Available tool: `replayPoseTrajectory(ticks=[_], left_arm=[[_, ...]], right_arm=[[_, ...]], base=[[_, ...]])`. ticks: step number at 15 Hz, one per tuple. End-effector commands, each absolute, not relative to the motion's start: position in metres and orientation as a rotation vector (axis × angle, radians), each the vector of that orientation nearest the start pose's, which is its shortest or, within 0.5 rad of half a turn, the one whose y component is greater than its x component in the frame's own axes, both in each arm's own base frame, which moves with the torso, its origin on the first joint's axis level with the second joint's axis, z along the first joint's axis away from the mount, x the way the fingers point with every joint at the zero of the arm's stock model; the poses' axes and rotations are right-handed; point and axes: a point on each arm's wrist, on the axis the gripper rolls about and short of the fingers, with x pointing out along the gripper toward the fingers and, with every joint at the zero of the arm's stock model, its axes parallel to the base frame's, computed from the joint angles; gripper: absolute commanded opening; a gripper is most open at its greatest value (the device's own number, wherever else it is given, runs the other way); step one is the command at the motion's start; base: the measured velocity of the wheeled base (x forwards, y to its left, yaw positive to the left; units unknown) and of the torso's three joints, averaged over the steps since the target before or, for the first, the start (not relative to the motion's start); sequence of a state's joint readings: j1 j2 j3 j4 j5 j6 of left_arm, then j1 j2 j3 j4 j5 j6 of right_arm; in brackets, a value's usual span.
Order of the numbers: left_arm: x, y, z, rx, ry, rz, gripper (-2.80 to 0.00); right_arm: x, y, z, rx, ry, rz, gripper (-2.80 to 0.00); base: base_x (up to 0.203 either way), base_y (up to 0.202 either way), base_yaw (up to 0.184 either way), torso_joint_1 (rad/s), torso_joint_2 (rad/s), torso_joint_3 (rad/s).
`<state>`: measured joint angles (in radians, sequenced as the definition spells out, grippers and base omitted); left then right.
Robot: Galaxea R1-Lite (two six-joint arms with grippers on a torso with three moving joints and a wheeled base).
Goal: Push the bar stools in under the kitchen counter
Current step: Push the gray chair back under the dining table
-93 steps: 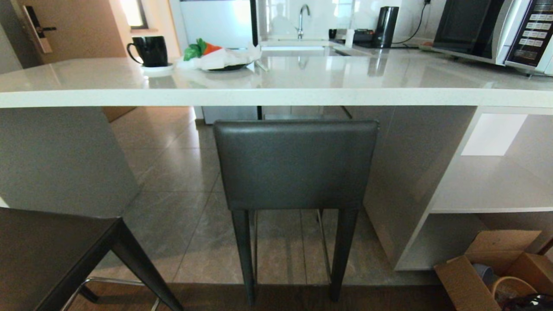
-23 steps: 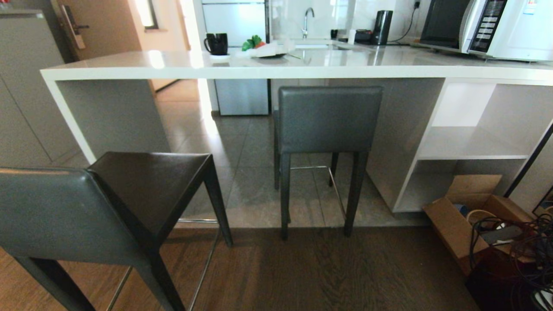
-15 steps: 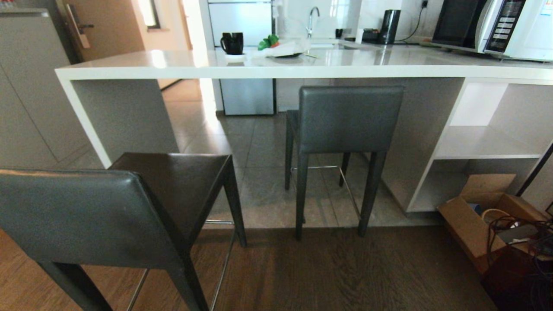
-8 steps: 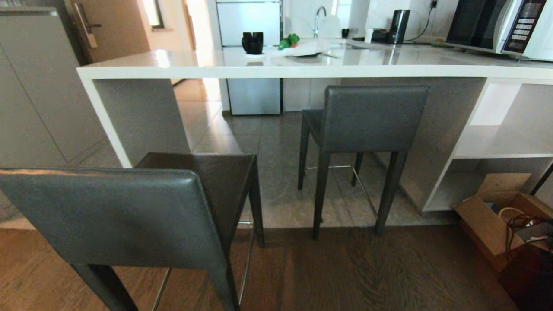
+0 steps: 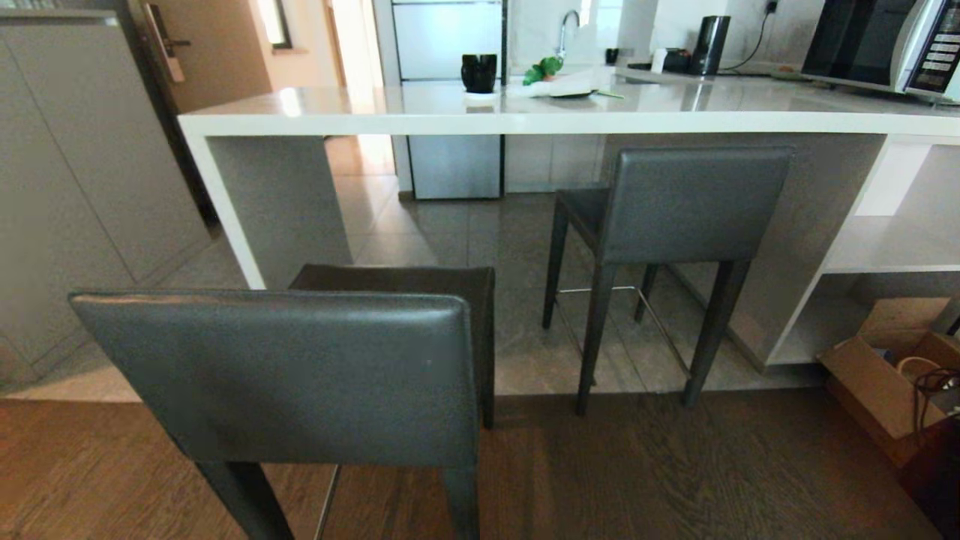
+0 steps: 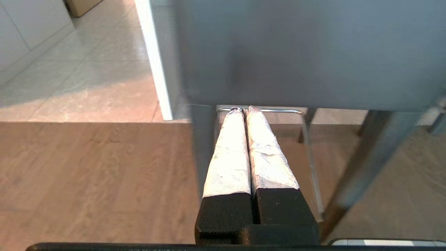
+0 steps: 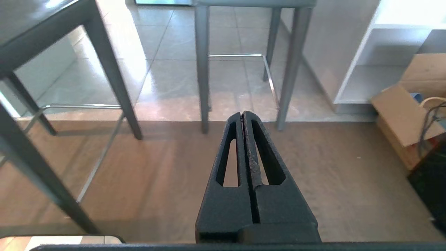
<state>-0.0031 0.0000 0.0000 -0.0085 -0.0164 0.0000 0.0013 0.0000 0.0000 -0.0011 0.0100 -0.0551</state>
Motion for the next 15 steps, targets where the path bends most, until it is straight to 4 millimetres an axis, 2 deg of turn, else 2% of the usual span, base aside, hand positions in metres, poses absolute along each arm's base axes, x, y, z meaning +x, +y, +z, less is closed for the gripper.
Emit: replayPoseTrajectory(ticks=[1,12,15], left_arm=[[-0.0226,-0.0003,0.0760,0.000,-0.006,-0.020,-2.80],[-0.0226,-0.0003,0.0760,0.000,-0.006,-0.018,-2.80],[-0.0226,0.0000,0.0761,-0.021,-0.007,-0.007,-2.80]], right_arm=[[-0.0227,0.0002,0.0756,-0.055,0.000,0.012,-2.80],[-0.0227,0.0002,0.0757,-0.055,0.000,0.012,-2.80],[-0.0227,0.0001,0.0757,-0.047,0.000,0.009,-2.80]], base=[[0.000,0.200,-0.001,-0.002,0.01,0.000],[0.000,0.194,0.000,0.002,0.00,0.002],[0.000,0.040,-0.002,0.001,0.00,0.001]])
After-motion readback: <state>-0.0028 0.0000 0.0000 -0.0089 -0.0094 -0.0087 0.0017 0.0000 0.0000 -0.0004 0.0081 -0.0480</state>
